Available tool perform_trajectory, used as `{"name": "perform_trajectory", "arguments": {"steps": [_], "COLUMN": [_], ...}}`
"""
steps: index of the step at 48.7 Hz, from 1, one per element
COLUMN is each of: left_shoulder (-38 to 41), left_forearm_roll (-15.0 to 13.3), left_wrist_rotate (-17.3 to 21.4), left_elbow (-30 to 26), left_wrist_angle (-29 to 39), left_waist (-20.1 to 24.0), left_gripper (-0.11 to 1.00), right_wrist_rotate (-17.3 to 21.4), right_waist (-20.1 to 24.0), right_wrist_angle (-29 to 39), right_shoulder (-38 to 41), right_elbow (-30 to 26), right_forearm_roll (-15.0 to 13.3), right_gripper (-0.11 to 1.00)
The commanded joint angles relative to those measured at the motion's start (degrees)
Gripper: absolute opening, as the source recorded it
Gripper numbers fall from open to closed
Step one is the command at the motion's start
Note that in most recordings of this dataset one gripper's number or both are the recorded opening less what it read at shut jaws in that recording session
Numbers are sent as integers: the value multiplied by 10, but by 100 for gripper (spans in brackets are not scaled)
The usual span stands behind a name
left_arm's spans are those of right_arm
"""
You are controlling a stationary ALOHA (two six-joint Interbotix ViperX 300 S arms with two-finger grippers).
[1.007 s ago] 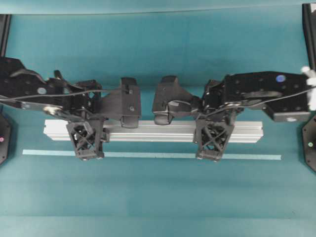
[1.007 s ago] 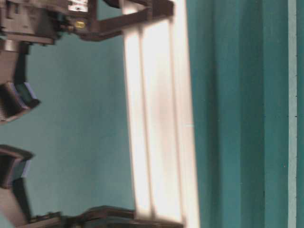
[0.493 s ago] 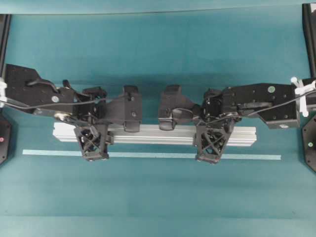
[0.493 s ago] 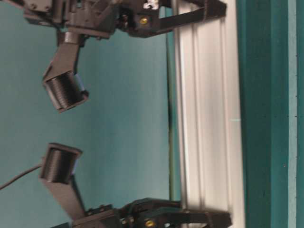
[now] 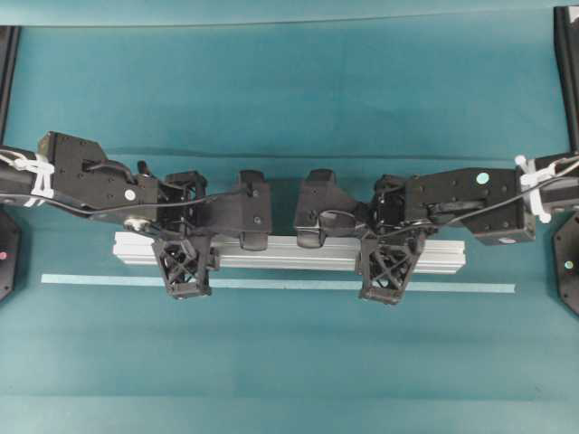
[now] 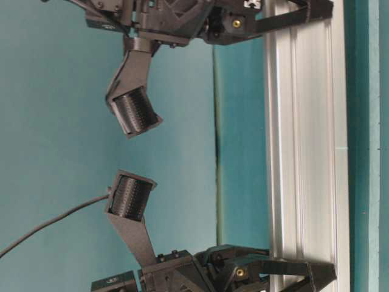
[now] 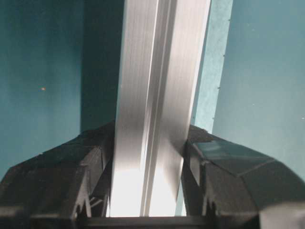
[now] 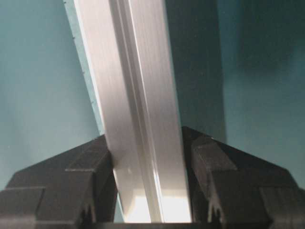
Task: Lift the metal rail with both hands.
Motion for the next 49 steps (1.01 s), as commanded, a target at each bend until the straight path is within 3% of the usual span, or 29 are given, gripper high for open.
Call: {"name": "perform_trajectory", "arguments": {"steps": [1,49], "left_shoulder": [-3,7], "left_forearm_roll": [1,0], "left_wrist_rotate": [-3,-19], "left_elbow": [2,-38], "left_wrist_angle": [-3,24], "left_waist": [2,-38], "left_gripper": [36,36], "right_wrist_rotate": [2,4], "right_waist": [-1,5], "right_wrist_angle": [-8,-62], "right_shoulder": [1,3], "right_elbow": [-1,27], "right_forearm_roll": [4,5], "right_gripper": [39,39]}}
